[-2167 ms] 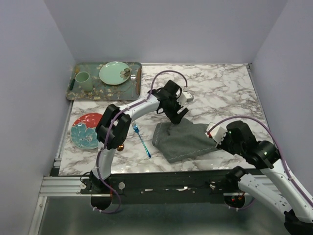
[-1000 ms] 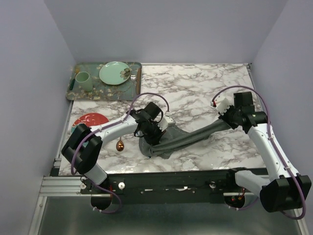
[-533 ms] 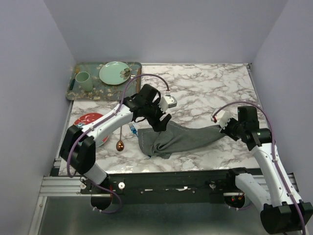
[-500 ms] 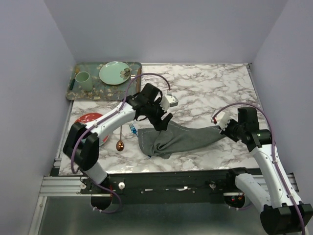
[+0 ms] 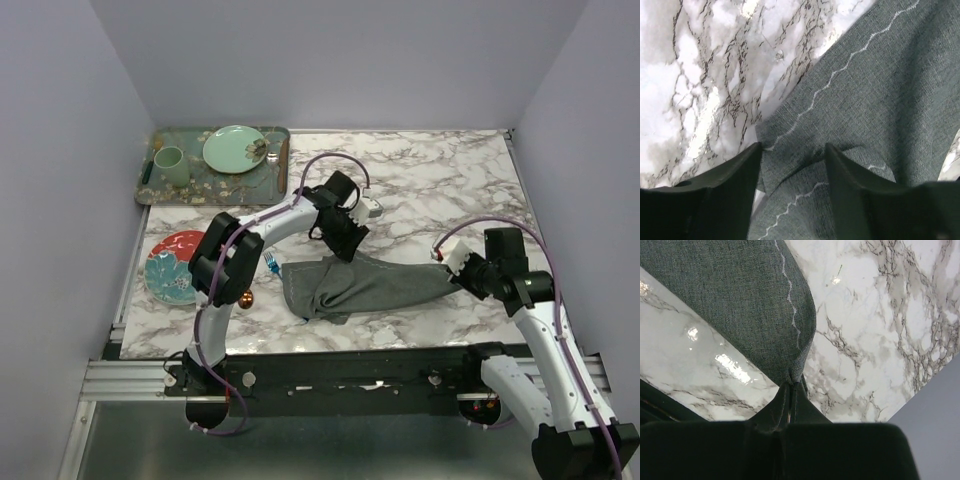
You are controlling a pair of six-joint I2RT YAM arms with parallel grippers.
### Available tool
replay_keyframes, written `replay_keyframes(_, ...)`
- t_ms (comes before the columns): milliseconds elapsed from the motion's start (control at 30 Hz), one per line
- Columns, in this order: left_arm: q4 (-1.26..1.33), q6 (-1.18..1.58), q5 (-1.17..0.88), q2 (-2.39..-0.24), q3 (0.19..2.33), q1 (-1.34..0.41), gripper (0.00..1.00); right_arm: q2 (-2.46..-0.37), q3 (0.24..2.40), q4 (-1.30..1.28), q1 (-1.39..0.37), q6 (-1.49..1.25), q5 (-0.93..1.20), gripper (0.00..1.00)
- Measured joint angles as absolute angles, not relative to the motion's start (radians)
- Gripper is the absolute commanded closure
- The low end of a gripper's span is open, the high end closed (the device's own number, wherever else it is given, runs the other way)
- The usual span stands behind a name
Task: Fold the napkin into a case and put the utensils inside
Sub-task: Pick up the crumpled napkin from the center of the board, then flatten out the crumpled napkin at the center of the board.
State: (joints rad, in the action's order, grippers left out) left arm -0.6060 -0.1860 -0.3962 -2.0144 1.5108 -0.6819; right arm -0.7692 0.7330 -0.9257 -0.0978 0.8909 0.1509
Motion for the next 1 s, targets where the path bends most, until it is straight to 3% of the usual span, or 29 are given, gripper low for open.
replay_keyframes(167,-0.64,-0.162,-0.406,-2.078,1.589,-0.682,1.0,-0.774,0.734,-0.925,-0.098,0.861,0.147,0.99)
replay_keyframes(367,-0.676,-0.153,-0.408,-2.08,1.674,-0.673,1.0,-0.774,0.769,-0.925,-0.096,0.827,0.111,0.99)
replay_keyframes(533,-0.674,-0.113,-0.402,-1.951,1.729,-0.613,1.0,-0.803,0.877,-0.907,-0.046,0.802,0.067,0.99)
replay_keyframes(700,-0.628,-0.075,-0.404,-1.789,1.824,-0.534,1.0,-0.926,1.119,-0.862,0.042,0.747,0.073,0.99)
replay_keyframes(1000,-0.57,-0.072,-0.339,-1.617,1.94,-0.57,1.0,-1.079,1.609,-0.801,0.079,0.7,0.092,0.99)
